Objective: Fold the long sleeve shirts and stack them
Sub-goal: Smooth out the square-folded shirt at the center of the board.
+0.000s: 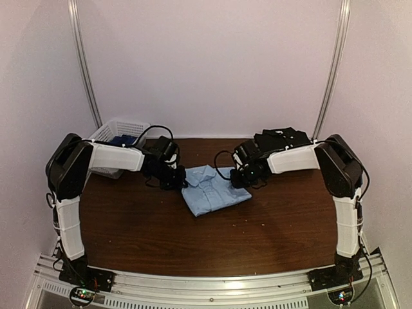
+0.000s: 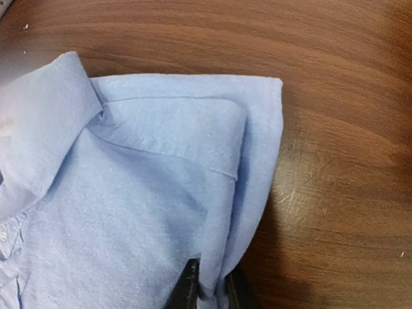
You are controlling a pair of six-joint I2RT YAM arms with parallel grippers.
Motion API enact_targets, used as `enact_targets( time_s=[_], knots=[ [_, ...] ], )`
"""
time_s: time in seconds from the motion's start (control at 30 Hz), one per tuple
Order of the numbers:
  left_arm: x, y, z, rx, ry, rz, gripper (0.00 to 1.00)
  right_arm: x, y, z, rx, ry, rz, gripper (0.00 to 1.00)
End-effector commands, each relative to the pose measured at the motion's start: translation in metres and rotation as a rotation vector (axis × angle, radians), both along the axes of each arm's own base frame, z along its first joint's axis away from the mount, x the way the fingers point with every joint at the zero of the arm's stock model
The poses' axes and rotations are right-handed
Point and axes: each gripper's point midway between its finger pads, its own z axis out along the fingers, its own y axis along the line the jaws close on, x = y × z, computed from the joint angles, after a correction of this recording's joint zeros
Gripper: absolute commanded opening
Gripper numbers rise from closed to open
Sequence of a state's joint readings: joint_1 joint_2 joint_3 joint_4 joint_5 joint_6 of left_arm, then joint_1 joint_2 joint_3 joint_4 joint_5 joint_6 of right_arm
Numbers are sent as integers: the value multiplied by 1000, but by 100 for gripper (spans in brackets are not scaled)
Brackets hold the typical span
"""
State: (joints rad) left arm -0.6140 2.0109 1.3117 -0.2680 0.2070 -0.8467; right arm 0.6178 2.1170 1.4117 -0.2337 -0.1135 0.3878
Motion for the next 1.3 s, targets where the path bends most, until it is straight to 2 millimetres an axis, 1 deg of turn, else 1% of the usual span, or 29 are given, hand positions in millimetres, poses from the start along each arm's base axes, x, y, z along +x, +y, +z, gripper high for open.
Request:
enact_targets(
  time_s=[0.0, 0.03, 0.07, 0.1, 0.2, 0.3, 0.33, 0.37, 0.4, 0.43, 0.5, 0.53, 0.57, 0.6, 0.67, 0.7, 0.73, 0.8, 0.87, 0.97, 1.07, 1.13, 1.2, 1.27],
  knots=[
    [15, -4, 34, 5, -67, -29, 2, -29, 16, -6, -12, 85, 32, 6],
    [13, -3, 40, 13, -67, -42, 0, -31, 21, 4, 8, 76, 39, 2],
    [10, -2, 49, 22, -74, -60, 0, -34, 26, 15, 30, 69, 50, 0],
    [7, 0, 61, 29, -88, -73, 0, -37, 31, 25, 47, 59, 58, 0],
    [-9, 12, 82, 62, -92, -104, 0, -51, 41, 55, 85, 23, 85, 0],
    [-30, 21, 94, 69, -84, -136, 0, -66, 45, 70, 144, 20, 97, 0],
    [-36, 24, 95, 70, -79, -146, 0, -69, 46, 72, 159, 19, 97, 0],
    [-40, 26, 94, 75, -69, -156, 5, -72, 44, 72, 166, 22, 93, 0],
    [-44, 26, 92, 83, -56, -172, 13, -75, 41, 70, 166, 25, 86, 0],
    [-45, 28, 88, 99, -46, -180, 22, -76, 35, 66, 156, 31, 70, 0],
    [-45, 30, 82, 117, -41, -181, 43, -77, 17, 55, 142, 42, 27, 0],
    [-45, 31, 82, 121, -41, -180, 51, -77, 7, 46, 139, 54, 7, 0],
    [-43, 31, 81, 126, -45, -177, 58, -77, -2, 38, 134, 67, -9, 0],
    [-42, 31, 81, 131, -50, -176, 61, -78, -12, 30, 114, 76, -26, 0],
    [-39, 30, 81, 138, -56, -179, 65, -79, -29, 16, 68, 85, -60, 0],
    [-38, 30, 81, 138, -57, -179, 66, -81, -35, 10, 55, 95, -66, 3],
    [-37, 30, 80, 142, -57, -179, 66, -83, -39, 8, 49, 101, -71, 8],
    [-37, 30, 79, 139, -57, -174, 65, -86, -45, 8, 43, 98, -80, 20],
    [-40, 28, 77, 117, -55, -178, 63, -86, -48, 17, 48, 78, -87, 32],
    [-47, 19, 77, 61, -55, -194, 57, -86, -51, 35, 54, 47, -100, 40],
    [-55, 9, 73, 50, -53, -211, 52, -91, -58, 53, 34, 14, -115, 42],
    [-59, 2, 72, 29, -48, -224, 49, -100, -54, 67, 48, -6, -102, 42],
    [-62, -3, 69, 14, -42, -228, 47, -114, -45, 74, 63, -9, -73, 37],
    [-62, -8, 66, 10, -41, -231, 46, -130, -33, 75, 75, -3, -37, 32]
  ],
)
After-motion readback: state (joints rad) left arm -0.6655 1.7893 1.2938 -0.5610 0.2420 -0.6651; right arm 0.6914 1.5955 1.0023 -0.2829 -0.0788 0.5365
